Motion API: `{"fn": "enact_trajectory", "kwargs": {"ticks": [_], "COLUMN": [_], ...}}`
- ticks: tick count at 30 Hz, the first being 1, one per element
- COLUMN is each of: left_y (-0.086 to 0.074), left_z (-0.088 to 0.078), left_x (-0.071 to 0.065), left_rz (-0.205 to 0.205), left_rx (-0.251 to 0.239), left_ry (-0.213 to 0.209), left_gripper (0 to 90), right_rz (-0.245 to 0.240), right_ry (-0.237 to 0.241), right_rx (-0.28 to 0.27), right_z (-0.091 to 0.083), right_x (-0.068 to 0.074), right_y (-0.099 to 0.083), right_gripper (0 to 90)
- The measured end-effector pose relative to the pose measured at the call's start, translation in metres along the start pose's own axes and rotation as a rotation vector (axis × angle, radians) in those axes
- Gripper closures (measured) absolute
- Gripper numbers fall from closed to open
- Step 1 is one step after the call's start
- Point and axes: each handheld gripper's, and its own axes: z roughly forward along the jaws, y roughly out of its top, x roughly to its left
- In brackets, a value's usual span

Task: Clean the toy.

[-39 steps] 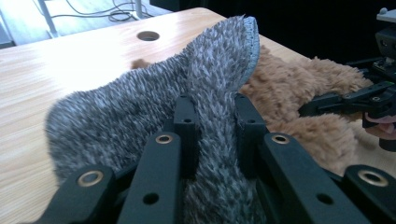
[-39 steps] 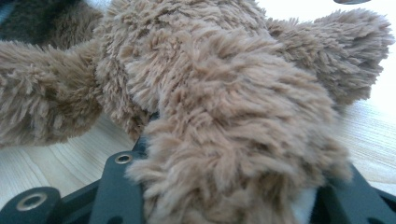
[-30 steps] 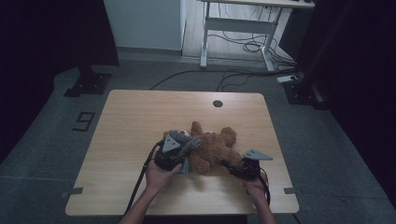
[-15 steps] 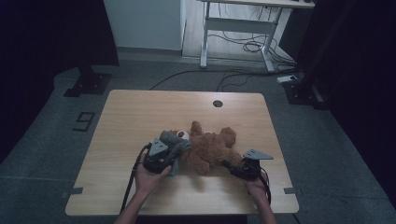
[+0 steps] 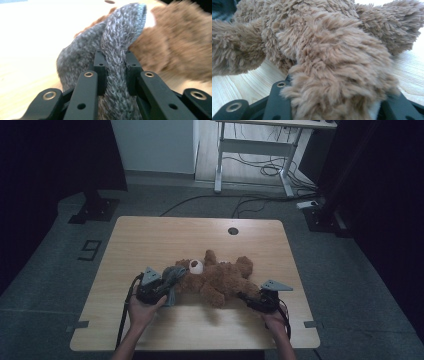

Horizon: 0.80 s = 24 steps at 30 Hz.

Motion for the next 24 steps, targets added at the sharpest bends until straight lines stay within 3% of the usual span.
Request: {"fn": "enact_trajectory", "kwargs": {"ticks": [3, 4, 5, 6, 7, 10, 13, 14, 19, 20, 24], "left_y": [0.009, 0.018, 0.018, 0.026, 0.026, 0.045, 0.05, 0.055, 0.055, 0.051, 0.039], "left_z": [0.0, 0.003, 0.003, 0.008, 0.008, 0.026, 0.036, 0.05, 0.071, 0.082, 0.087], "left_x": [-0.011, -0.023, -0.023, -0.034, -0.034, -0.06, -0.071, -0.083, -0.098, -0.103, -0.106], "left_rz": [0.019, 0.044, 0.044, 0.071, 0.071, 0.109, 0.122, 0.134, 0.144, 0.136, 0.135], "left_rx": [-0.017, -0.025, -0.025, -0.026, -0.026, -0.019, -0.012, 0.008, 0.058, 0.088, 0.098], "left_ry": [-0.02, -0.041, -0.041, -0.055, -0.055, -0.103, -0.121, -0.143, -0.175, -0.191, -0.201], "left_gripper": [76.0, 76.0, 76.0, 76.1, 76.0, 76.1, 76.1, 76.0, 76.0, 76.0, 76.1], "right_rz": [0.0, 0.0, 0.0, 0.001, 0.001, 0.0, 0.0, 0.001, 0.004, 0.004, 0.0], "right_ry": [-0.002, -0.002, -0.002, -0.002, -0.001, -0.001, -0.001, -0.001, -0.001, -0.001, -0.005], "right_rx": [-0.001, -0.001, -0.001, -0.001, -0.001, 0.001, 0.001, 0.0, -0.001, -0.001, 0.005], "right_z": [0.0, 0.0, 0.0, 0.0, 0.0, 0.0, 0.0, 0.0, 0.0, 0.0, -0.001], "right_x": [0.001, 0.001, 0.001, 0.001, 0.001, 0.0, 0.0, 0.0, 0.001, 0.001, 0.0], "right_y": [0.0, 0.0, 0.0, 0.0, 0.0, 0.0, 0.0, 0.0, 0.001, 0.001, 0.0], "right_gripper": [53.1, 53.1, 53.1, 53.1, 53.1, 53.1, 53.1, 53.1, 53.1, 53.1, 53.1]}}
